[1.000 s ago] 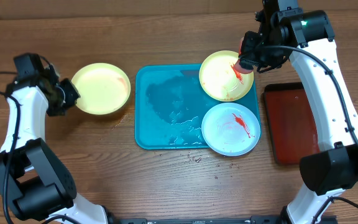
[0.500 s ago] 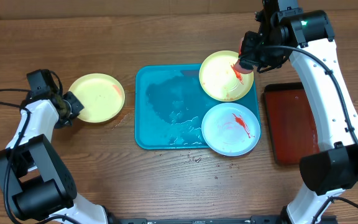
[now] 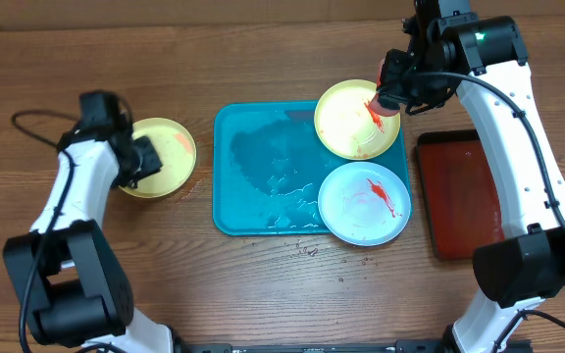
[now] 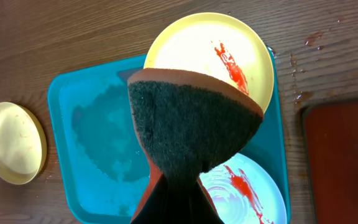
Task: Clean dirty plates on tray and stack at the side
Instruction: 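Carry the yellow plate left off the tray and set it on the table, then move the left gripper to the rim of the upper yellow plate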
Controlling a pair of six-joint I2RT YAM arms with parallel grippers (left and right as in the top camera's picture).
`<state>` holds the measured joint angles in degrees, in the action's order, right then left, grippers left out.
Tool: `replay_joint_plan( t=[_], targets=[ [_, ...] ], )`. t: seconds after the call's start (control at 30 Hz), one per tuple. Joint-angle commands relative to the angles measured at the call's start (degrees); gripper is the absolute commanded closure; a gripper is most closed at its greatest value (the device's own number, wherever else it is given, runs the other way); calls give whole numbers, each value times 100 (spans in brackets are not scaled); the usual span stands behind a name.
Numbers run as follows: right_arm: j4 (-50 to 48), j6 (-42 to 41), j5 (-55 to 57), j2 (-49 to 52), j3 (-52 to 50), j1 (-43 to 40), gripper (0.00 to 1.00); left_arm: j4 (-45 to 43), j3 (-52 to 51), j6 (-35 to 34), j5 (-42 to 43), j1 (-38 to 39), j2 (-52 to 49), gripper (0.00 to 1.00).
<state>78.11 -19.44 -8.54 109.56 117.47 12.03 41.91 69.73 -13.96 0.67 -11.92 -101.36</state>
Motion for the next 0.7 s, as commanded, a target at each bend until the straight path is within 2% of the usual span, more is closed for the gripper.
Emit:
replay_joint_plan(
  t=[0.0,0.03,0.17,0.27,0.47,0.67],
  targets=[
    [-17,26,37,-22,17,-22,96,201,643,197,404,750,389,55],
    [-17,24,37,-22,17,-22,96,186,717,155,597,962,387,54],
    [-20,22,37,-22,17,-22,96,-98,828,-824,682,1738,374,52],
    [-20,22,35,-22,17,-22,96,-450,1036,-1071,682,2347,197,54],
    [-7,22,35,-22,17,-22,96,-122,2420,-1377,737,3193,-951,45],
    [44,22,35,-22,17,-22,96,-81,3462,-2039,1270,3683,-2116,46]
  ],
)
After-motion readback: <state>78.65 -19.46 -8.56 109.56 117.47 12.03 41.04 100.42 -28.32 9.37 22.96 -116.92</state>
